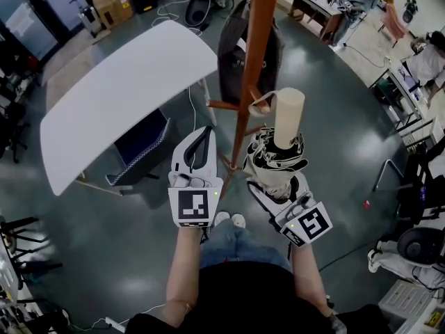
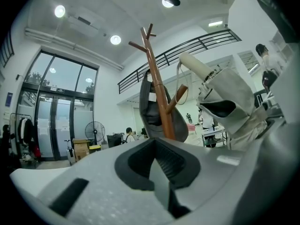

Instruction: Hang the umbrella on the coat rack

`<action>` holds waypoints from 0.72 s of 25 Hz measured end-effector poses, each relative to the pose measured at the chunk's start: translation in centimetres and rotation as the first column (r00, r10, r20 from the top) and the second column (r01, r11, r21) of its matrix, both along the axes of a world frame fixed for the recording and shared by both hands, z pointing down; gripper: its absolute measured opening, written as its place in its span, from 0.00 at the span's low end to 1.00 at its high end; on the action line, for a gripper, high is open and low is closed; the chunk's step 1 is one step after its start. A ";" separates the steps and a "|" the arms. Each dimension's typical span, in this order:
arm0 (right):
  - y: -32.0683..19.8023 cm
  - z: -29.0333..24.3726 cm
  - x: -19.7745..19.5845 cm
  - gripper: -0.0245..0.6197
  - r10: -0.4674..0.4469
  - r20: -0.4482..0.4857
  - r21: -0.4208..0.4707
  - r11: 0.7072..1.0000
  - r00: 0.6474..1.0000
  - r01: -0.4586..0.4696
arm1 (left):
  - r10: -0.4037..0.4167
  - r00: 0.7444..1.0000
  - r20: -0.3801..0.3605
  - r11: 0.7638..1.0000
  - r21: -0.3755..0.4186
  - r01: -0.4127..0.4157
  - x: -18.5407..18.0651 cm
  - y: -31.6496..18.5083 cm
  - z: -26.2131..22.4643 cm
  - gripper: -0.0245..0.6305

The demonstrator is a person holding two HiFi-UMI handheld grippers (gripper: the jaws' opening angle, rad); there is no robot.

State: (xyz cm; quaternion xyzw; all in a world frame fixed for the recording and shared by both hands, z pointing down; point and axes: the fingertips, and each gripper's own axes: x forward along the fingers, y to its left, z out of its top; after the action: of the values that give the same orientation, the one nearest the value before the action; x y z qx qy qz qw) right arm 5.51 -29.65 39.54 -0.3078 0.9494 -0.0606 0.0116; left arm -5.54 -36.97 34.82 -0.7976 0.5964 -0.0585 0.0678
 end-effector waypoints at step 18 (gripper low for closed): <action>-2.9 5.3 1.9 0.53 0.151 -0.048 -0.065 0.986 0.987 -0.154 | 0.080 0.997 -0.018 0.996 -0.028 -0.080 1.4 -0.5 2.5 0.04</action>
State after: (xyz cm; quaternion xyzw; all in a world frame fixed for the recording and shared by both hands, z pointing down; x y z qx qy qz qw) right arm 7.44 -32.51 44.88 -0.3809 0.9206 -0.0852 -0.0149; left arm -4.18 -37.47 37.31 -0.8222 0.5637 -0.0574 0.0537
